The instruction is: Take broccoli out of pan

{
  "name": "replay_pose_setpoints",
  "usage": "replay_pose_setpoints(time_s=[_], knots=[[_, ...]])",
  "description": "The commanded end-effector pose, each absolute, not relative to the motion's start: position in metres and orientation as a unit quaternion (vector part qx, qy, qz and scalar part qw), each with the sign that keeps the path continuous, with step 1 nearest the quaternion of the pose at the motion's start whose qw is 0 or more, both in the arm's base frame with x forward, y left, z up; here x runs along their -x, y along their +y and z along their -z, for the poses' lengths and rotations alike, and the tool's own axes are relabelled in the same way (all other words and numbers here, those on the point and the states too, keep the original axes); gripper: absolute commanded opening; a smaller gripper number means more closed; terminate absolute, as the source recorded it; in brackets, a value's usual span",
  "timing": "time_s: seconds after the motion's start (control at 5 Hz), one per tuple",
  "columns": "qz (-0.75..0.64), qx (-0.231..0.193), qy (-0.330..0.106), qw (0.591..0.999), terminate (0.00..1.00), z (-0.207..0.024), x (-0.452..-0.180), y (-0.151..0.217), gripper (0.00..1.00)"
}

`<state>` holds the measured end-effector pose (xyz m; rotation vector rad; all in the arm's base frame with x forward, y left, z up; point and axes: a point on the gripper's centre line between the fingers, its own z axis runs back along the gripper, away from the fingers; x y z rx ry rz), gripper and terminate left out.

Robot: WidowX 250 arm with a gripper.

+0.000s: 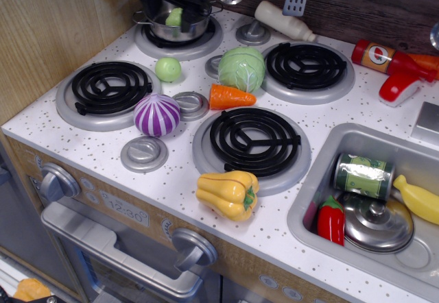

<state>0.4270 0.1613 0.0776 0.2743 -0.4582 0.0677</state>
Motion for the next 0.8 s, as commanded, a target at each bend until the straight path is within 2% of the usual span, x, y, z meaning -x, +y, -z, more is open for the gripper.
replay_pose_setpoints(time_s=[0.0, 0.2, 0.4, 0.6], knots=[[0.000, -0.156, -0.267, 0.951, 0.00, -0.112, -0.451, 0.175, 1.00], [0.012, -0.156, -0.289, 0.945, 0.00, -0.106, -0.460, 0.181, 1.00], [0.026, -0.149, -0.286, 0.946, 0.00, -0.102, -0.469, 0.185, 1.00], [0.030, -0.137, -0.294, 0.945, 0.00, -0.089, -0.475, 0.188, 1.00]])
